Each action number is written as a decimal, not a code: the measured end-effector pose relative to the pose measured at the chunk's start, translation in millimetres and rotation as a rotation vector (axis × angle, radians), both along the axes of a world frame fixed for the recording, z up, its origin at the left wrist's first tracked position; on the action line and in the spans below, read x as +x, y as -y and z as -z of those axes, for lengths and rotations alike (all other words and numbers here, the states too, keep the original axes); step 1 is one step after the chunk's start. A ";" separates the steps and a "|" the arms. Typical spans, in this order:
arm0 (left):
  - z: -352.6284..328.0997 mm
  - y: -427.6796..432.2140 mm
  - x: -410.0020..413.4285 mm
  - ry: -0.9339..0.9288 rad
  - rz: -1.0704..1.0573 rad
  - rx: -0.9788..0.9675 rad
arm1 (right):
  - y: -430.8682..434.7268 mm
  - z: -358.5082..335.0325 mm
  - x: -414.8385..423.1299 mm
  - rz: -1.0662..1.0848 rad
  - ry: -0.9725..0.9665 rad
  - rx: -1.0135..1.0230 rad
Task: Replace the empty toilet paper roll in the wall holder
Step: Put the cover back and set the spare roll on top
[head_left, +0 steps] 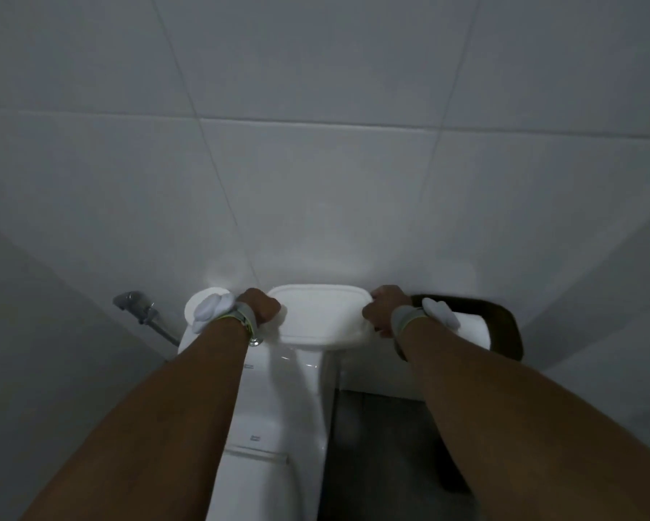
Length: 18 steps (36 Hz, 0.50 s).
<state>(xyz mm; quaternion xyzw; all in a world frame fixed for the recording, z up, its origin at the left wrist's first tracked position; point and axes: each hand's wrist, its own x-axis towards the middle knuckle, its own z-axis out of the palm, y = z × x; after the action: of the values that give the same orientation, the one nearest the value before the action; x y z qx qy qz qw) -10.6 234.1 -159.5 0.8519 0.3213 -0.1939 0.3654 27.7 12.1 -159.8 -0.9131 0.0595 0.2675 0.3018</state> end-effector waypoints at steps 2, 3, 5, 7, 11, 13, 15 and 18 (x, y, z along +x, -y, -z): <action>-4.5 5.6 3.8 0.004 0.017 0.000 | 9.6 -9.8 -0.7 0.027 0.021 0.006; -2.7 5.4 4.1 0.004 0.011 -0.022 | 11.2 -11.4 -0.9 0.045 0.020 0.008; -10.2 14.4 5.7 0.006 0.011 -0.059 | 25.3 -20.9 -0.2 0.066 0.045 -0.016; -21.0 38.7 12.1 0.021 0.034 -0.089 | 55.0 -33.3 -1.2 0.109 0.067 -0.025; -32.5 67.1 15.9 0.022 0.050 -0.129 | 84.4 -39.5 0.5 0.107 0.079 -0.092; -38.9 89.6 17.8 0.025 0.056 -0.163 | 105.9 -43.3 -1.6 0.114 0.092 -0.118; -44.7 107.0 17.7 0.035 0.045 -0.220 | 120.6 -46.1 -2.4 0.132 0.095 -0.133; -45.5 130.9 21.6 0.030 0.062 -0.235 | 142.6 -47.1 -4.1 0.157 0.064 -0.141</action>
<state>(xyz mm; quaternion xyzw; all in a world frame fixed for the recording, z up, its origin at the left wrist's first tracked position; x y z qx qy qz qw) 11.1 103.2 -114.0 0.8154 0.2642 -0.2288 0.4614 23.6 -130.5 -112.7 -0.9326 0.1401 0.2091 0.2588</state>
